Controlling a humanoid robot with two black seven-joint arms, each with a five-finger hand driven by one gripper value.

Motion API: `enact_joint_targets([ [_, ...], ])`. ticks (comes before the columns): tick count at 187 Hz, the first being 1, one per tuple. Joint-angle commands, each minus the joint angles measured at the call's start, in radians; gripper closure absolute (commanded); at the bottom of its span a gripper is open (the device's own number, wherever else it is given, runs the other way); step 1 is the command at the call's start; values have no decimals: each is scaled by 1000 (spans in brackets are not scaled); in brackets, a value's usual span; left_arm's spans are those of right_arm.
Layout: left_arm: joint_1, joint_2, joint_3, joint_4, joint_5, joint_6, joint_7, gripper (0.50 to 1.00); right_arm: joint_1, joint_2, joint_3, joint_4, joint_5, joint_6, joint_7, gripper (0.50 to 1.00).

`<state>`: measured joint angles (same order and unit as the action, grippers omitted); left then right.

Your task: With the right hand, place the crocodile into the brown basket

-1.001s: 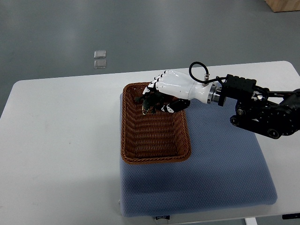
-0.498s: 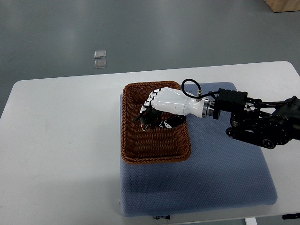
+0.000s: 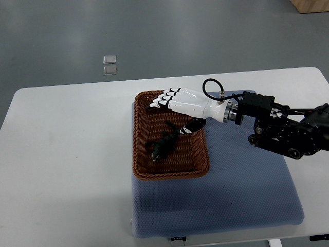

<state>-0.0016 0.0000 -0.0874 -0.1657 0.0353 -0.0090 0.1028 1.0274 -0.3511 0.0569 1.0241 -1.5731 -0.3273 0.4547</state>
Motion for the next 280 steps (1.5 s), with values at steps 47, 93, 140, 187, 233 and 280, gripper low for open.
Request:
enact_joint_targets([
  [47,0,0,0,0,0,0,0,500,-178,-5,584,-36,2,317,-30,597],
  [93,0,0,0,0,0,0,0,500,-245,21,935,-159,4,502,-57,597],
  [140,0,0,0,0,0,0,0,500,-282,81,1095,-328,185,556,-116,597],
  [187,0,0,0,0,0,0,0,500,-299,92,1100,-414,458,573,-166,597],
  [233,0,0,0,0,2,0,0,500,-310,100,1098,-472,650,596,-220,595],
  [280,0,0,0,0,0,0,0,500,-331,119,1098,-484,679,577,-223,570],
])
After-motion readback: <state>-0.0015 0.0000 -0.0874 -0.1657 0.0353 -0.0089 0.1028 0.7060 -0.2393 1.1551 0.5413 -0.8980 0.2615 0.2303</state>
